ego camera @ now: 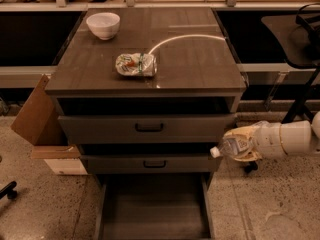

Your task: Pick blue plastic bottle from bottom drawer and place on counter

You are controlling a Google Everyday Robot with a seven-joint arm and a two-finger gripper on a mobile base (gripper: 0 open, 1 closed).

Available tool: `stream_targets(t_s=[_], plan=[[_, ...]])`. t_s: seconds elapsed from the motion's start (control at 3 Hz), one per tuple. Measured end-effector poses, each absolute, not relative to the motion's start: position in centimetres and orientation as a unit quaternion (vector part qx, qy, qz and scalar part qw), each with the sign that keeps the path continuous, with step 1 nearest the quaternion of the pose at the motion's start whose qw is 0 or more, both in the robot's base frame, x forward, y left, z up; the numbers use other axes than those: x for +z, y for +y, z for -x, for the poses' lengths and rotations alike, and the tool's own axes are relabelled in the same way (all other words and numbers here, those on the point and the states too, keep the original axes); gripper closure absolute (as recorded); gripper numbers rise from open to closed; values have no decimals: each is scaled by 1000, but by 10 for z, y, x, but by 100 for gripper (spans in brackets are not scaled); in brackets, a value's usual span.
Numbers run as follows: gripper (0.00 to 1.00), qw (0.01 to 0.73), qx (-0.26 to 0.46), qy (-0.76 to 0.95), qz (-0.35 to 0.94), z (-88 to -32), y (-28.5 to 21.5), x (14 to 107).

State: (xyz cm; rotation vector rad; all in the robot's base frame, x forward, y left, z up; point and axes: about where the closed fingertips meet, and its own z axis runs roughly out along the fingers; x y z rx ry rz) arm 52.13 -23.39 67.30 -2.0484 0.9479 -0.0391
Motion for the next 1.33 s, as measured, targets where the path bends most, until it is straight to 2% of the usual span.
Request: stream_targets(t_s=[1.0,1.33], plan=[[100,463,-158,286,824,-558,-268,832],[100,464,-162,286,822,-560,-270,836]])
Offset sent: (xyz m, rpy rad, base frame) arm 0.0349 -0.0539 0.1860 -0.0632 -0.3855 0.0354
